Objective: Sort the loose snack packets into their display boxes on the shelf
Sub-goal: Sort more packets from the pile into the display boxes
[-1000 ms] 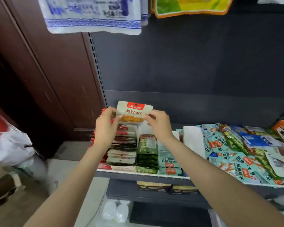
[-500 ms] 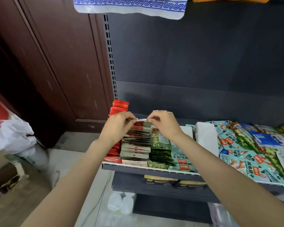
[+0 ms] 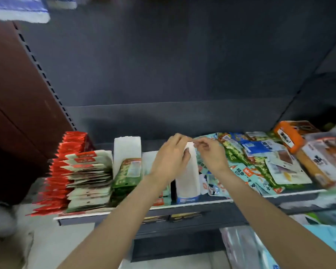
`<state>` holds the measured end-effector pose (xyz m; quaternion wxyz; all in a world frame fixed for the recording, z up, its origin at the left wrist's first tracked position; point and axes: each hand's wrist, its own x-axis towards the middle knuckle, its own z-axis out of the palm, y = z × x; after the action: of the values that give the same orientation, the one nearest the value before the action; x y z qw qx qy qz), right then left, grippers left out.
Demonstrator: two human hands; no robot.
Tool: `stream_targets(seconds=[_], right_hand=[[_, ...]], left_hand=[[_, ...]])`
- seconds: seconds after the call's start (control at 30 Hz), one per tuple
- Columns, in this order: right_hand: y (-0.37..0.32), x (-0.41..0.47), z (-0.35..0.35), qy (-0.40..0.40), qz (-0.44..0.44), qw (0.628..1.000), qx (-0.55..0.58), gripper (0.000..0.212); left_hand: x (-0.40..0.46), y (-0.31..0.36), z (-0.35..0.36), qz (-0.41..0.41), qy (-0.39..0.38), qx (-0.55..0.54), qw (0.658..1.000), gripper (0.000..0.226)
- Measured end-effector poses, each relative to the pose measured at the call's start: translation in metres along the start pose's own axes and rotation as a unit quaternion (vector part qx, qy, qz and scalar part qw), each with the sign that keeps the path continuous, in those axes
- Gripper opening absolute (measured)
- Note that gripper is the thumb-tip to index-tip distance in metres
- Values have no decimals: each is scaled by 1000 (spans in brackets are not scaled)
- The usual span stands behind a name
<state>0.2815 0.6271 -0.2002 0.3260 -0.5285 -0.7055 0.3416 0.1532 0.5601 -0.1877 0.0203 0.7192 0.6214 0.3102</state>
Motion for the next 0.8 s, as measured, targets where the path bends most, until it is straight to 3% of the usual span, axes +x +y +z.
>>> stream_targets(seconds=[0.2,0.4,0.57,0.63,0.73,0.8], right_hand=[[116,24,-101,-14,104,989,-109,31],[214,48,-164,-34,207,953,-217,82],[246,63,-177,-105,214,938,-252,100],[245,58,-174,-89,184,920,-334,84],[229,46,-176,-66,52,882,-464,23],[219,43,-182,-60,-12,876,-478,12]], left_hand=[[50,76,118,-101,-141,-15,985,49],[72,91,205,-194,-293,57,935,88],[78,102,229,-236,-340,69,908,82],[81,107,232,-241,-338,76,907,76],[82,111,233,-256,-312,65,913,69],[84,113,232,-259,-274,63,924,63]])
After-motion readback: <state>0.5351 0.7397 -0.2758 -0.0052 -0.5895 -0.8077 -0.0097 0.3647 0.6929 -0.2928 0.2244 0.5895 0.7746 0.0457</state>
